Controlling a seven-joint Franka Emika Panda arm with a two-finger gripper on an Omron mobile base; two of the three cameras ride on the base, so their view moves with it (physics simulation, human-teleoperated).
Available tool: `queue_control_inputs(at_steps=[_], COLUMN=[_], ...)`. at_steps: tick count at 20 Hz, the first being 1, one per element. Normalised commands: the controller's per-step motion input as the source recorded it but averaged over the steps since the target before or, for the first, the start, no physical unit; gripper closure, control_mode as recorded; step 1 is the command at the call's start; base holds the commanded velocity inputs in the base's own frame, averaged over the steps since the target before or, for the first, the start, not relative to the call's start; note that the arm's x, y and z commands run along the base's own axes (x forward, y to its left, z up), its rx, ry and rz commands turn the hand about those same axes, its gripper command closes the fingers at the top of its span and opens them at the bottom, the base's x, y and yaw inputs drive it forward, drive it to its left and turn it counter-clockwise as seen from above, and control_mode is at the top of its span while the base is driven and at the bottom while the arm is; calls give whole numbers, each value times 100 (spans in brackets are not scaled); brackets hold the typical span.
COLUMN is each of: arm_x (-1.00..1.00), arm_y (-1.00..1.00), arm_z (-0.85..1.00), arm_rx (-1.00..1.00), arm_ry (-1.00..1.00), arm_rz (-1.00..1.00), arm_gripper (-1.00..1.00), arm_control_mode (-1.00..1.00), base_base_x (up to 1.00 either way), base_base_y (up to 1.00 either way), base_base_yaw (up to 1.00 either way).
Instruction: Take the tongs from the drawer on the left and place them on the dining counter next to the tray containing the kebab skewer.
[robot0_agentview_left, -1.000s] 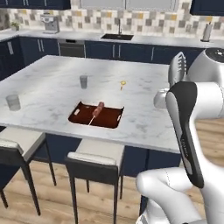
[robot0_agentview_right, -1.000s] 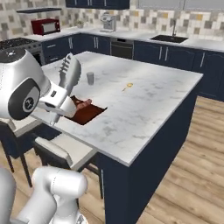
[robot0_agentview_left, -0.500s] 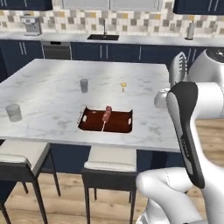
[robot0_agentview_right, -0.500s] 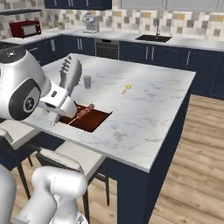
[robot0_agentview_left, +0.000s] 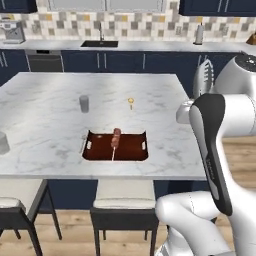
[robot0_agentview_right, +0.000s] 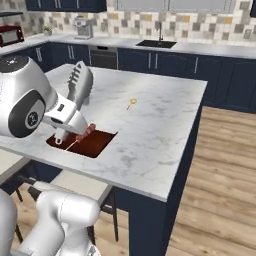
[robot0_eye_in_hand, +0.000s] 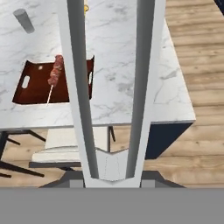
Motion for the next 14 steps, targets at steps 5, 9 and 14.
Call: queue_control_inputs(at_steps=[5, 9, 14], arm_x=[0, 0, 0], arm_y=[0, 0, 0], arm_z=[0, 0, 0], arm_rx=[0, 0, 0], arm_ry=[0, 0, 0], arm_rz=[0, 0, 0], arm_gripper=[100, 100, 100], arm_control_mode=[100, 100, 100], base_base_x=[52, 29, 2], base_base_y=[8, 16, 1], base_base_yaw=[-23, -19, -10])
